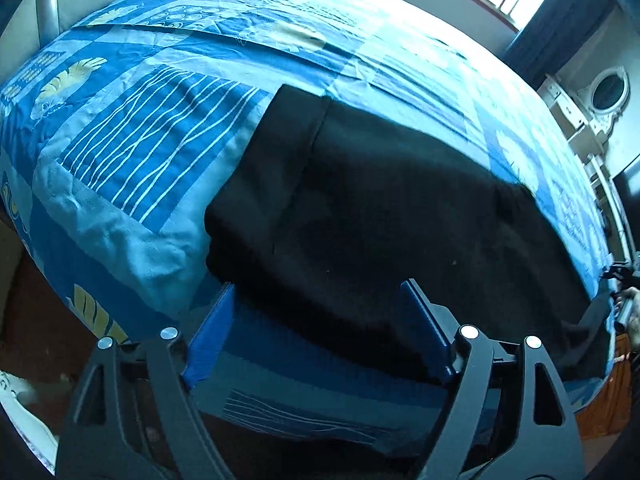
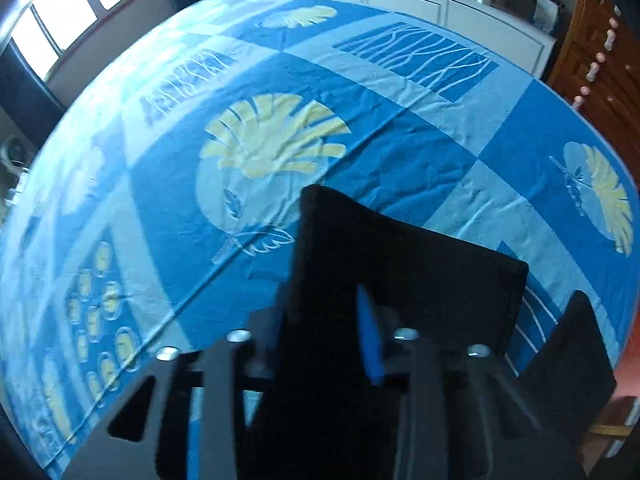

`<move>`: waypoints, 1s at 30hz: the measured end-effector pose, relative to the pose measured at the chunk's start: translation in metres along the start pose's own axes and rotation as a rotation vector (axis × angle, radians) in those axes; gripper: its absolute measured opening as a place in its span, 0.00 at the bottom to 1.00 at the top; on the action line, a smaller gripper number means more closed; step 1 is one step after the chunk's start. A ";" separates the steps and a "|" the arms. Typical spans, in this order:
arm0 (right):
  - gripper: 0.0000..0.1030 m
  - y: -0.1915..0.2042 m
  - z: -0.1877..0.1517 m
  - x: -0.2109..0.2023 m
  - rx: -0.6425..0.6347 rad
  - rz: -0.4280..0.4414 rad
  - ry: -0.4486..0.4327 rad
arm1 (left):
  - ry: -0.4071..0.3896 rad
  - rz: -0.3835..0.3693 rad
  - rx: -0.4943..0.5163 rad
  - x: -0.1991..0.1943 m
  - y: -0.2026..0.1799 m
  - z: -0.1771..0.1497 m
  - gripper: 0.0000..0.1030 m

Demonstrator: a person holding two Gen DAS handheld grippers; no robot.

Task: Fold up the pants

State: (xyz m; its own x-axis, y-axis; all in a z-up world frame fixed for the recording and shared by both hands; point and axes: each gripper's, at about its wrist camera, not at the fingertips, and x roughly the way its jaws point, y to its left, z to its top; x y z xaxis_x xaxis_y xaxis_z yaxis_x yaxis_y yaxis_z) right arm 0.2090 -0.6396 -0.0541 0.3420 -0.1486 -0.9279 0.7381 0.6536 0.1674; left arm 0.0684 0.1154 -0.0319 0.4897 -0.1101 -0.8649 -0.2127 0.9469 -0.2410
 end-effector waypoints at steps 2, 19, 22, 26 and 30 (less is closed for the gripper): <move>0.10 -0.016 -0.002 -0.021 0.017 0.113 -0.040 | 0.005 0.005 -0.006 0.002 0.000 -0.002 0.79; 0.07 -0.240 -0.144 -0.074 0.294 0.394 -0.089 | 0.027 -0.012 0.016 0.006 -0.021 -0.021 0.80; 0.09 -0.240 -0.143 -0.077 0.284 0.411 -0.081 | 0.020 -0.006 0.013 0.005 -0.022 -0.022 0.80; 0.19 -0.246 -0.133 -0.105 0.246 0.339 -0.094 | 0.030 -0.009 0.004 0.004 -0.021 -0.026 0.84; 0.41 -0.251 -0.110 -0.134 0.176 0.228 -0.239 | 0.029 -0.012 -0.003 0.004 -0.021 -0.027 0.85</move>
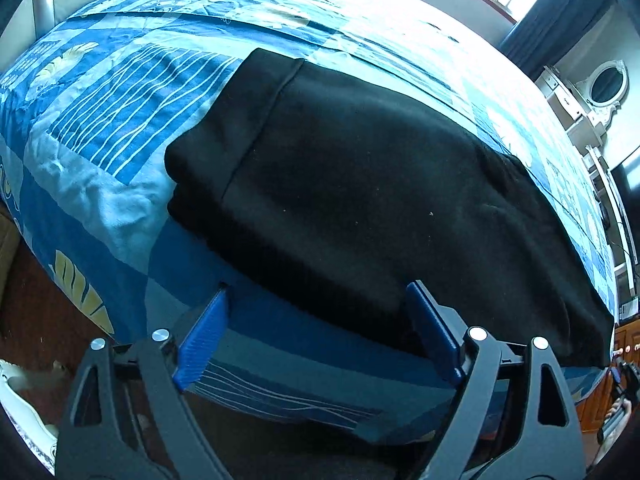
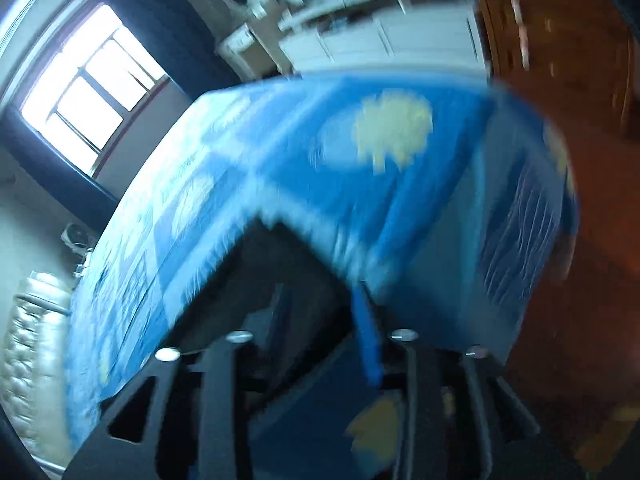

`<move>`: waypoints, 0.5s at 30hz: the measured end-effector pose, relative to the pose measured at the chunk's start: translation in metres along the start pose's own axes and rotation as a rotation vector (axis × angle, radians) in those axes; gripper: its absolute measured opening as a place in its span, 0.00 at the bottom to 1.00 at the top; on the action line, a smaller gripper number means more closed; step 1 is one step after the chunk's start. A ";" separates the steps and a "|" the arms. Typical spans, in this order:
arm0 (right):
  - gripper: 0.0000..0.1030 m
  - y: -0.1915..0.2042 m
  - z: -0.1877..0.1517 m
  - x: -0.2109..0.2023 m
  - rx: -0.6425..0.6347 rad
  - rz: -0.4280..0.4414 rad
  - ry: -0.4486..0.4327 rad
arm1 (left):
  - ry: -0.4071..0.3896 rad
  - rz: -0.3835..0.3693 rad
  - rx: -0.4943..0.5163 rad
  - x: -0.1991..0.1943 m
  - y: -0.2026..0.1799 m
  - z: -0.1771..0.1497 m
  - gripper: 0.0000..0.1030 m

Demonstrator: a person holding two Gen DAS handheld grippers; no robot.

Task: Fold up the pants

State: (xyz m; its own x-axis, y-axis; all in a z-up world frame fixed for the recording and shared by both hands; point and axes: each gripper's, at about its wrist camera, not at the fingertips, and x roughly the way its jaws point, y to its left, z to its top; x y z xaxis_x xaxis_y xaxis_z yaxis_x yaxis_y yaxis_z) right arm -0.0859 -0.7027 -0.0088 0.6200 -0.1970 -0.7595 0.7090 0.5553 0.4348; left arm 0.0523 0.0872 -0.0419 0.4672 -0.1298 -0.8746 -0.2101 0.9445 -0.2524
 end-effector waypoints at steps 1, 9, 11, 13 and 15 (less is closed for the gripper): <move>0.43 0.003 0.009 0.005 -0.020 0.021 0.000 | -0.003 0.001 0.002 0.000 -0.001 0.000 0.85; 0.64 0.064 0.044 0.106 -0.335 -0.034 0.208 | -0.001 0.027 -0.008 0.004 -0.003 0.002 0.86; 0.66 0.064 0.040 0.128 -0.342 -0.059 0.295 | 0.003 0.031 -0.019 0.004 -0.002 0.001 0.87; 0.60 0.066 0.041 0.128 -0.333 -0.053 0.302 | 0.006 0.034 -0.028 0.005 -0.002 0.001 0.87; 0.29 0.072 0.038 0.125 -0.361 -0.017 0.313 | 0.005 0.039 -0.033 0.007 -0.002 0.001 0.88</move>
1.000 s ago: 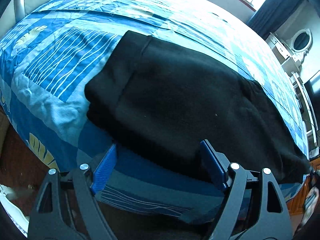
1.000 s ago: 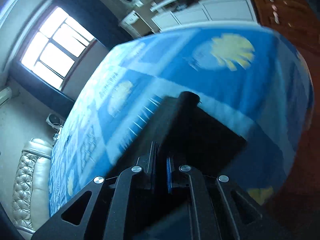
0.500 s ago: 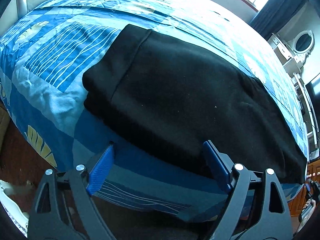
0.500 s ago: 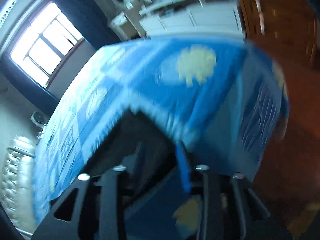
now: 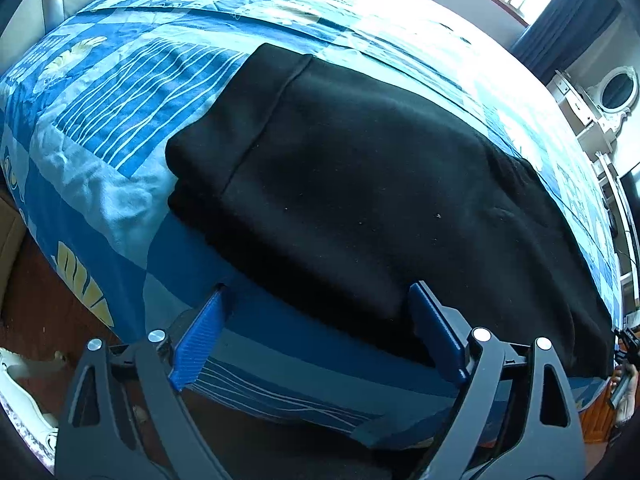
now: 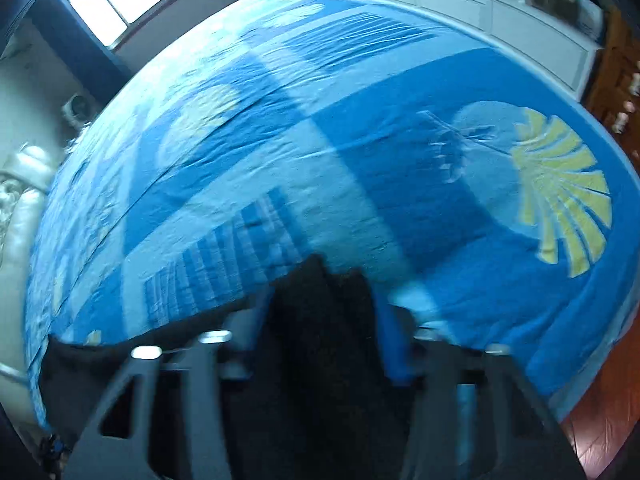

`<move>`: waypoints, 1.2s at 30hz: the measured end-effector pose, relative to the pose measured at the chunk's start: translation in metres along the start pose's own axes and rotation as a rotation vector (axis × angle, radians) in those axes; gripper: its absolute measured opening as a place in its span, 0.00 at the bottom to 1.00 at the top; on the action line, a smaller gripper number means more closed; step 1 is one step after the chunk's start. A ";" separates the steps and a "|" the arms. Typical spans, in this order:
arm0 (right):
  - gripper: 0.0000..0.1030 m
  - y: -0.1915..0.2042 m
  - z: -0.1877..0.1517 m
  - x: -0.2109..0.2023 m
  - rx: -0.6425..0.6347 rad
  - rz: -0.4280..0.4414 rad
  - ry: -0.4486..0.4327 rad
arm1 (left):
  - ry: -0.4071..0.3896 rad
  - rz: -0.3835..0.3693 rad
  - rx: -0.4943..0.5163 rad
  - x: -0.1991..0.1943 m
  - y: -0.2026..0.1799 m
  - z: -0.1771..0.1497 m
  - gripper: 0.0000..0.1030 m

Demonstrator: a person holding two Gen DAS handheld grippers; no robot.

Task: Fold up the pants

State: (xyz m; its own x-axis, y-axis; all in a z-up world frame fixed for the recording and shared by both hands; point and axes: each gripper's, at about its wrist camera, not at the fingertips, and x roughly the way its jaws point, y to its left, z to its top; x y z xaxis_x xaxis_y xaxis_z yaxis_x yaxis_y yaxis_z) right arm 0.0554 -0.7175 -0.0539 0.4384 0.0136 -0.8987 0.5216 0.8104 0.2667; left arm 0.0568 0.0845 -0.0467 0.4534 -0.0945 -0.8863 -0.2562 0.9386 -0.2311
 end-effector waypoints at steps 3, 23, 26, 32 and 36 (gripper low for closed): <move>0.14 0.007 -0.002 -0.018 -0.053 -0.001 -0.058 | -0.006 0.011 -0.009 0.003 -0.002 0.000 0.89; 0.49 -0.069 -0.028 -0.045 0.339 0.173 -0.193 | -0.031 0.013 0.056 0.000 -0.006 0.001 0.91; 0.49 -0.066 -0.066 -0.067 0.440 0.350 -0.244 | -0.066 0.039 0.109 -0.007 -0.011 -0.003 0.91; 0.49 0.020 -0.142 -0.043 0.466 0.694 -0.048 | -0.137 0.039 0.226 -0.024 -0.030 -0.011 0.91; 0.49 0.071 -0.166 -0.016 0.434 0.717 0.056 | -0.108 0.004 0.231 -0.024 -0.032 -0.016 0.91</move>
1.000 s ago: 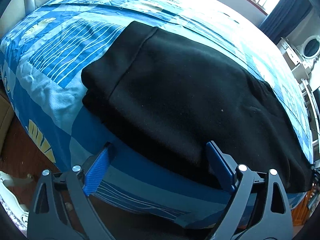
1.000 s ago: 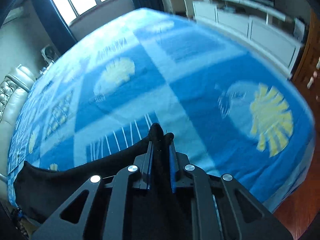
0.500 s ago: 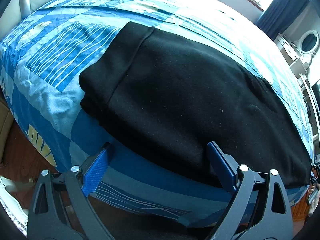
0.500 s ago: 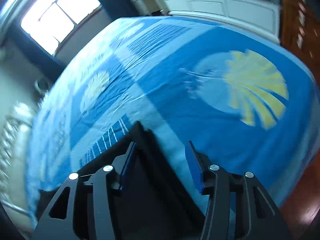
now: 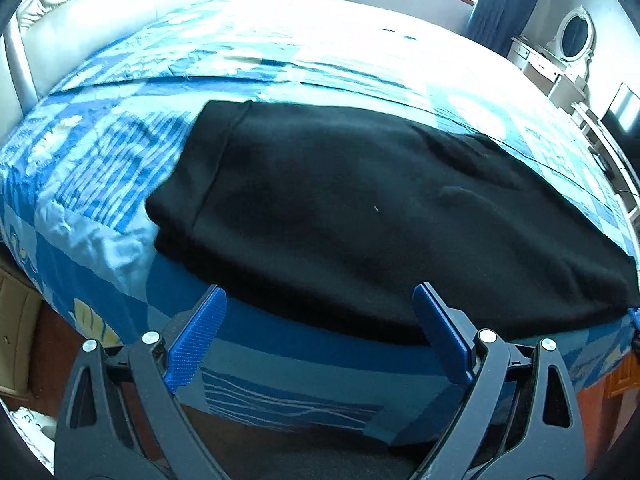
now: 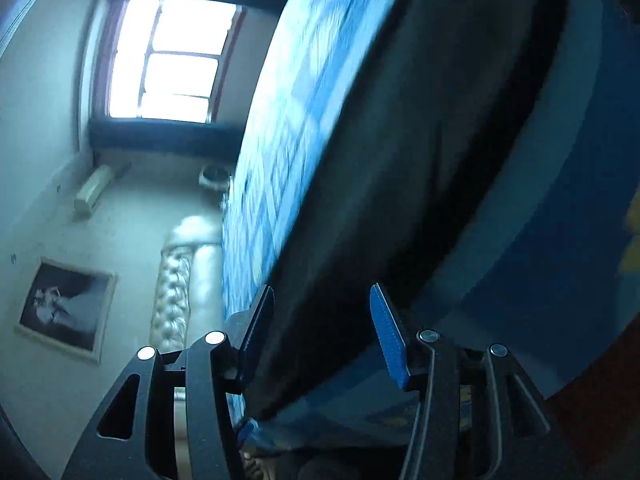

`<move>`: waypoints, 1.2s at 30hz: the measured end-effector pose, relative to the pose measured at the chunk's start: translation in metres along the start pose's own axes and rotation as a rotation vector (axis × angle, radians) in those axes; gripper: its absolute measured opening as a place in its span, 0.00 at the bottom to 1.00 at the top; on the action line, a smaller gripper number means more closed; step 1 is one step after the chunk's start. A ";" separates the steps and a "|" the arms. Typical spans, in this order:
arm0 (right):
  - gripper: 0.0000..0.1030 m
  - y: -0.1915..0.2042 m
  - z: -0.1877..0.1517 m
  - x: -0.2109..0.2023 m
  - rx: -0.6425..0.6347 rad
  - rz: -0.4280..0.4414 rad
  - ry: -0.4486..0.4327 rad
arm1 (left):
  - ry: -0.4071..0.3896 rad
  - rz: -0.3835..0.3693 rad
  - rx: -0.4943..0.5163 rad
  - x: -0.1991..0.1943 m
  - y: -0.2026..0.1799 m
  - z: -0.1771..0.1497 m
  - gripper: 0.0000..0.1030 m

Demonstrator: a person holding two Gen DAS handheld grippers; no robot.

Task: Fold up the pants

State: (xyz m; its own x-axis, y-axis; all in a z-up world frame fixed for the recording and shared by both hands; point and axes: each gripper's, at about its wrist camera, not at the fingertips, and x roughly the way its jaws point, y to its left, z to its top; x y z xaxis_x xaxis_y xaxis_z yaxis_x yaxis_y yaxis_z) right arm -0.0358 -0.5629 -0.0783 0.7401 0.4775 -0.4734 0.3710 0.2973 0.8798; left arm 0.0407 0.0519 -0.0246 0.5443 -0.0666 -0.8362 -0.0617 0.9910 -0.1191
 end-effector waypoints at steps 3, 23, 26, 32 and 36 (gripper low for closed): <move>0.49 0.000 -0.008 0.018 0.031 -0.062 -0.014 | 0.022 -0.034 -0.012 -0.002 0.000 -0.005 0.91; 0.08 0.029 -0.057 0.082 -0.008 0.023 0.064 | 0.075 -0.187 0.001 -0.012 -0.030 -0.018 0.91; 0.07 0.028 -0.066 0.076 -0.025 -0.028 0.070 | 0.073 -0.188 0.008 -0.013 -0.032 -0.018 0.91; 0.07 0.025 -0.068 0.082 -0.037 -0.023 0.076 | 0.079 -0.182 0.014 -0.010 -0.035 -0.019 0.91; 0.18 0.017 -0.059 0.063 -0.036 -0.015 0.028 | 0.091 -0.185 0.011 -0.008 -0.034 -0.019 0.91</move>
State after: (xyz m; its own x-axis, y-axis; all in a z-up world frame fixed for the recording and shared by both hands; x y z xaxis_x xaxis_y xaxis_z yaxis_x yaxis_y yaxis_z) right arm -0.0164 -0.4788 -0.0959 0.7186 0.4955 -0.4879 0.3610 0.3339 0.8707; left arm 0.0227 0.0161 -0.0241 0.4673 -0.2577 -0.8457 0.0414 0.9619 -0.2702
